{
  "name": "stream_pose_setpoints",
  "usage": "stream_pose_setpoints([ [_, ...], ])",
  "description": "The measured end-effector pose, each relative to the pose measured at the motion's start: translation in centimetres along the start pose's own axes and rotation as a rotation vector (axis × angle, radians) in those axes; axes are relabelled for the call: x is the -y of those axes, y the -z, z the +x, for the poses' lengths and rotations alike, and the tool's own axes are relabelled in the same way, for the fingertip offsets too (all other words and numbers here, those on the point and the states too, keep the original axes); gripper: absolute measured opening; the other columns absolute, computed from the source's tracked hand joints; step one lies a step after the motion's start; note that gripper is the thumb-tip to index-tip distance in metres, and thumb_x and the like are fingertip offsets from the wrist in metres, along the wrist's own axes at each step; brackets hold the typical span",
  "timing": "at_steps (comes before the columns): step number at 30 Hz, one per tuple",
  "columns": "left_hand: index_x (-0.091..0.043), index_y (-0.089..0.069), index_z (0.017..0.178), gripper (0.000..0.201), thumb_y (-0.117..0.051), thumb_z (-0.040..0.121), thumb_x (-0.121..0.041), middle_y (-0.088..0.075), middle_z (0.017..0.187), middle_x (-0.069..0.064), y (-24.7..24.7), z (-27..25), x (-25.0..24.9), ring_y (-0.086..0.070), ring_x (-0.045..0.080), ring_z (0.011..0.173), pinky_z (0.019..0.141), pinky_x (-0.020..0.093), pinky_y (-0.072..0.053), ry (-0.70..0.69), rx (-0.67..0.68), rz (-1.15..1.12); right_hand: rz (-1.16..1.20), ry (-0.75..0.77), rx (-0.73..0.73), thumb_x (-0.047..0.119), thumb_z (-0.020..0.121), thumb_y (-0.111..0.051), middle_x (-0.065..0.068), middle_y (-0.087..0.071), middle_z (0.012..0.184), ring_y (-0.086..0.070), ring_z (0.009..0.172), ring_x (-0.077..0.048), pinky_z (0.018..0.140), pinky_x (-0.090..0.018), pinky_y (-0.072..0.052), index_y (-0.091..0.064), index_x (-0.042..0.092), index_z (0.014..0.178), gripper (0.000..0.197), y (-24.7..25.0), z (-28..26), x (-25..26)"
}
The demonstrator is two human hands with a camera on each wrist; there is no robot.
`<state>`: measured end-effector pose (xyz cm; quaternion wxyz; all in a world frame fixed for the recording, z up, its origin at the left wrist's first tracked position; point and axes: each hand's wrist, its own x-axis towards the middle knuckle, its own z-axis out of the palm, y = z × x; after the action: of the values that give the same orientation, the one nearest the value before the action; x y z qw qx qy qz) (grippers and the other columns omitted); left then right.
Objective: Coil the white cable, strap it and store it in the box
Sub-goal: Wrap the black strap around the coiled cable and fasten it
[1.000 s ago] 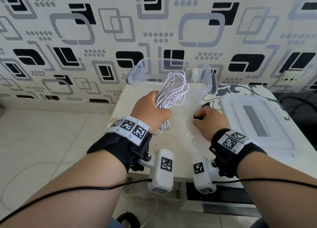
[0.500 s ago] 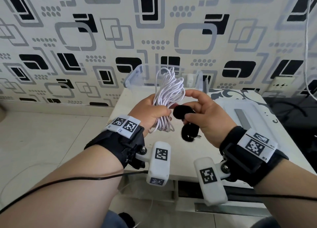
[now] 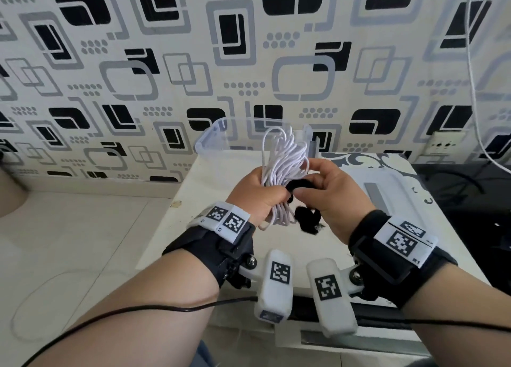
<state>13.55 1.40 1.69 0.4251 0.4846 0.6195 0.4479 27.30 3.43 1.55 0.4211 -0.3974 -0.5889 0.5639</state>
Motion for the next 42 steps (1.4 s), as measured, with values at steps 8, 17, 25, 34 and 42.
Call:
stream_pose_setpoints([
  [8, -0.016, -0.056, 0.096, 0.022, -0.062, 0.075, -0.015, -0.062, 0.077, 0.005, 2.2, 1.3, -0.3, -0.063, 0.027, 0.070, 0.068, 0.038, -0.055, -0.063, -0.245, 0.279, -0.036, -0.021, -0.021, -0.001, 0.081, -0.062, 0.002, -0.047, 0.055, -0.042, 0.045, -0.011, 0.049, -0.025, -0.037, -0.060, 0.019, 0.094, 0.023, 2.6, 0.0, 0.6],
  [17, -0.014, -0.056, 0.092, 0.016, -0.061, 0.077, -0.014, -0.057, 0.070, 0.003, 4.5, 3.6, 1.8, -0.053, 0.021, 0.062, 0.057, 0.027, -0.041, 0.042, -0.306, 0.274, 0.105, -0.072, -0.006, 0.009, 0.090, -0.052, 0.000, -0.058, 0.054, -0.048, 0.052, -0.018, 0.060, -0.028, -0.039, -0.063, 0.013, 0.076, 0.018, 2.5, 1.1, 0.2],
  [25, -0.019, -0.054, 0.084, 0.012, -0.061, 0.076, -0.013, -0.058, 0.070, 0.003, 5.3, 5.1, 2.6, -0.056, 0.022, 0.061, 0.057, 0.030, -0.047, 0.032, -0.289, 0.238, 0.056, -0.133, 0.047, 0.001, 0.089, -0.049, -0.001, -0.071, 0.066, -0.059, 0.060, -0.016, 0.062, -0.025, -0.045, -0.061, 0.016, 0.085, 0.019, 1.2, 2.2, -1.0],
  [34, -0.016, -0.053, 0.077, 0.012, -0.060, 0.068, -0.021, -0.057, 0.067, 0.003, 7.9, 5.8, 3.6, -0.055, 0.025, 0.062, 0.064, 0.034, -0.046, 0.108, -0.425, 0.152, 0.094, -0.197, 0.103, -0.006, 0.085, -0.054, -0.004, -0.064, 0.061, -0.064, 0.054, -0.013, 0.050, -0.020, -0.049, -0.052, 0.007, 0.074, 0.018, 0.4, 2.2, -1.3],
  [42, -0.018, -0.048, 0.067, 0.014, -0.059, 0.075, -0.015, -0.050, 0.063, 0.002, 8.2, 5.4, 3.7, -0.048, 0.022, 0.058, 0.059, 0.028, -0.039, 0.119, -0.411, 0.159, 0.254, -0.107, 0.035, -0.004, 0.085, -0.051, 0.003, -0.065, 0.060, -0.061, 0.051, -0.009, 0.050, -0.019, -0.051, -0.060, 0.010, 0.081, 0.017, 0.6, 2.2, -0.7],
])
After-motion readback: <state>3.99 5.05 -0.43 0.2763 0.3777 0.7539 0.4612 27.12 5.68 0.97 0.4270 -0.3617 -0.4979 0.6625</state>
